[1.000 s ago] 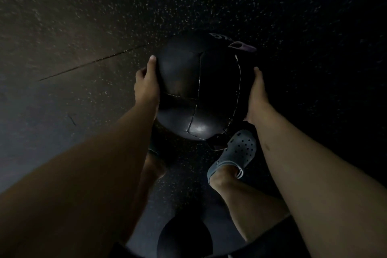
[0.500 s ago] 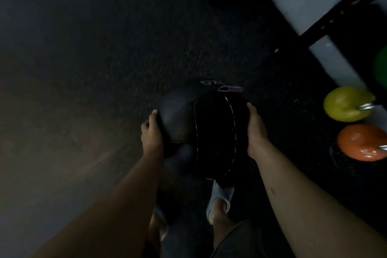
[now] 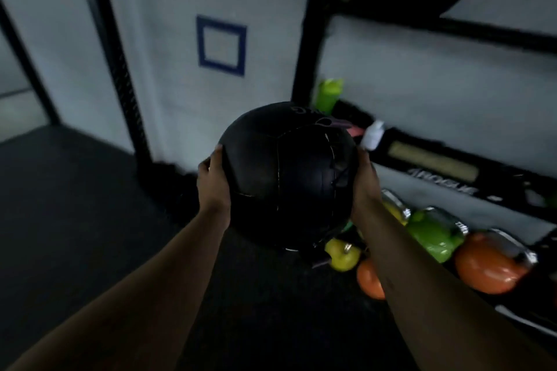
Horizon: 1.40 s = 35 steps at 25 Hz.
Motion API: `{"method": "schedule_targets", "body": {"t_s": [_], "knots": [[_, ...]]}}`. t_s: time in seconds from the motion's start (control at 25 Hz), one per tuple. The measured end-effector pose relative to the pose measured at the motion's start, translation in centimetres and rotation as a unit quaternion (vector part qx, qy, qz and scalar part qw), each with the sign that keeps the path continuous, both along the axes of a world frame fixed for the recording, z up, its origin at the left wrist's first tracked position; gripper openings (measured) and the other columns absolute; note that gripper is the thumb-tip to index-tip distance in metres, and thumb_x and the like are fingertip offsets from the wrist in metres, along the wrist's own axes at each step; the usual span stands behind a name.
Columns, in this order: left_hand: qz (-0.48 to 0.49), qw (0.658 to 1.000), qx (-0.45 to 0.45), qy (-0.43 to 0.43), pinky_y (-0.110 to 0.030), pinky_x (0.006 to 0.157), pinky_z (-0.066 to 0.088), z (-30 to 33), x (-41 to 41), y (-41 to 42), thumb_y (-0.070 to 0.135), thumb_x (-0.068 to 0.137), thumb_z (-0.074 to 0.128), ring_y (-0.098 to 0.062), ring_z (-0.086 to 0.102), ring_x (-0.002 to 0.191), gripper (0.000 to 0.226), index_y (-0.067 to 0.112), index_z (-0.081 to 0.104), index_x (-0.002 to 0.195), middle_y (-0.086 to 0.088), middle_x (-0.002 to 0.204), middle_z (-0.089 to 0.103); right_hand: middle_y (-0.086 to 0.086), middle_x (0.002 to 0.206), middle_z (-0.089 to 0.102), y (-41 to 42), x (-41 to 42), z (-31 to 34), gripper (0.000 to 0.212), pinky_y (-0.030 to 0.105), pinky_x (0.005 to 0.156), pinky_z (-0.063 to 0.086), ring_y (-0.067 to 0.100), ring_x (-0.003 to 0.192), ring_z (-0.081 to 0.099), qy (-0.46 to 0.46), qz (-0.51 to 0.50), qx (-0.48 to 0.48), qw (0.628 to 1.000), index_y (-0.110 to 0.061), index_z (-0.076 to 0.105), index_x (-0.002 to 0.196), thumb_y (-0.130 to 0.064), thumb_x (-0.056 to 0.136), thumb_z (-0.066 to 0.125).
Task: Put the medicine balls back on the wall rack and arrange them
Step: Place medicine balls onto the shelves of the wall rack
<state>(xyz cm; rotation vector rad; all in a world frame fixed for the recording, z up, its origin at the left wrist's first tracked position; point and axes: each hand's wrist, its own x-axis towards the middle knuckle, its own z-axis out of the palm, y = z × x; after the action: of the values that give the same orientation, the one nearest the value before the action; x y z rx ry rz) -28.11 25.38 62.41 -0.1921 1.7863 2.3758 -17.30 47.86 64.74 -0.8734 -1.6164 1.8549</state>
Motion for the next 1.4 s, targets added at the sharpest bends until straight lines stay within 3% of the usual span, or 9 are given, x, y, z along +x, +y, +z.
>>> {"method": "schedule_targets", "body": {"t_s": [0.28, 0.48, 0.52, 0.64, 0.76, 0.92, 1.16, 1.28, 1.4], "knots": [[-0.167, 0.957, 0.101, 0.213, -0.05, 0.119, 0.05, 21.3, 6.1, 15.3, 0.087, 0.069, 0.062, -0.029, 0.068, 0.131, 0.1, 0.021, 0.066, 0.144, -0.007, 0.141, 0.073, 0.017, 0.135, 0.071, 12.2, 11.1, 19.2, 0.069, 0.056, 0.112, 0.051, 0.039, 0.124, 0.068, 0.219, -0.145, 0.057, 0.963, -0.015, 0.062, 0.142, -0.063, 0.094, 0.051], [-0.232, 0.901, 0.133, 0.343, -0.019, 0.117, 0.047, 29.4, 11.4, 25.7, 0.088, 0.068, 0.065, -0.004, 0.062, 0.129, 0.103, 0.033, 0.054, 0.155, 0.006, 0.153, 0.061, 0.009, 0.135, 0.07, 19.7, 18.8, 28.1, 0.061, 0.053, 0.111, 0.053, 0.03, 0.124, 0.068, 0.306, -0.226, 0.137, 0.914, -0.024, 0.061, 0.135, -0.062, 0.088, 0.056], [-0.243, 0.891, 0.139, 0.358, -0.023, 0.119, 0.046, 30.6, 12.0, 27.8, 0.084, 0.069, 0.065, -0.006, 0.061, 0.132, 0.102, 0.033, 0.051, 0.156, 0.005, 0.155, 0.059, 0.008, 0.134, 0.069, 21.2, 19.8, 29.2, 0.058, 0.053, 0.111, 0.053, 0.028, 0.123, 0.068, 0.311, -0.23, 0.156, 0.909, -0.025, 0.061, 0.134, -0.061, 0.09, 0.056], [-0.266, 0.873, 0.146, 0.38, -0.046, 0.125, 0.044, 33.1, 12.5, 33.3, 0.083, 0.068, 0.07, -0.019, 0.055, 0.146, 0.111, 0.031, 0.042, 0.162, 0.002, 0.161, 0.054, 0.005, 0.131, 0.068, 25.6, 21.2, 31.4, 0.042, 0.054, 0.109, 0.053, 0.026, 0.121, 0.068, 0.325, -0.225, 0.178, 0.901, -0.028, 0.06, 0.13, -0.056, 0.099, 0.055], [-0.269, 0.872, 0.12, 0.391, -0.052, 0.123, 0.045, 35.3, 11.4, 38.0, 0.097, 0.052, 0.072, -0.023, 0.053, 0.148, 0.132, 0.039, 0.035, 0.165, 0.003, 0.165, 0.049, 0.002, 0.129, 0.068, 30.5, 20.7, 33.6, 0.038, 0.053, 0.106, 0.055, 0.025, 0.119, 0.068, 0.32, -0.215, 0.187, 0.904, -0.034, 0.059, 0.126, -0.059, 0.099, 0.054], [-0.257, 0.871, 0.131, 0.398, -0.049, 0.122, 0.046, 37.9, 8.3, 43.4, 0.097, 0.046, 0.074, -0.021, 0.057, 0.144, 0.135, 0.038, 0.04, 0.163, 0.004, 0.16, 0.054, -0.001, 0.122, 0.07, 36.5, 17.3, 36.2, 0.05, 0.037, 0.082, 0.058, 0.018, 0.108, 0.071, 0.316, -0.206, 0.207, 0.903, -0.036, 0.058, 0.131, -0.066, 0.09, 0.059], [-0.244, 0.871, 0.145, 0.401, -0.037, 0.11, 0.054, 40.6, 2.2, 51.3, 0.095, 0.053, 0.073, -0.006, 0.066, 0.121, 0.073, 0.057, 0.061, 0.114, 0.016, 0.13, 0.067, 0.002, 0.116, 0.075, 45.3, 9.8, 38.9, 0.069, 0.04, 0.089, 0.059, 0.019, 0.105, 0.074, 0.327, -0.206, 0.233, 0.892, -0.032, 0.061, 0.131, -0.069, 0.073, 0.066], [-0.223, 0.881, 0.119, 0.4, -0.048, 0.121, 0.047, 40.1, -1.0, 54.8, 0.089, 0.063, 0.067, -0.012, 0.061, 0.131, 0.104, 0.038, 0.051, 0.153, 0.01, 0.143, 0.061, -0.004, 0.109, 0.075, 49.0, 6.4, 38.3, 0.057, 0.032, 0.083, 0.06, 0.012, 0.098, 0.075, 0.32, -0.211, 0.229, 0.895, -0.03, 0.062, 0.128, -0.064, 0.083, 0.066], [-0.209, 0.877, 0.059, 0.428, -0.053, 0.129, 0.036, 39.1, -2.6, 58.0, 0.095, 0.062, 0.063, -0.022, 0.041, 0.156, 0.118, 0.038, 0.04, 0.163, 0.003, 0.167, 0.043, -0.002, 0.119, 0.072, 52.6, 4.1, 36.1, 0.04, 0.036, 0.088, 0.06, 0.018, 0.112, 0.072, 0.304, -0.221, 0.238, 0.896, -0.029, 0.059, 0.136, -0.05, 0.103, 0.055]]}}
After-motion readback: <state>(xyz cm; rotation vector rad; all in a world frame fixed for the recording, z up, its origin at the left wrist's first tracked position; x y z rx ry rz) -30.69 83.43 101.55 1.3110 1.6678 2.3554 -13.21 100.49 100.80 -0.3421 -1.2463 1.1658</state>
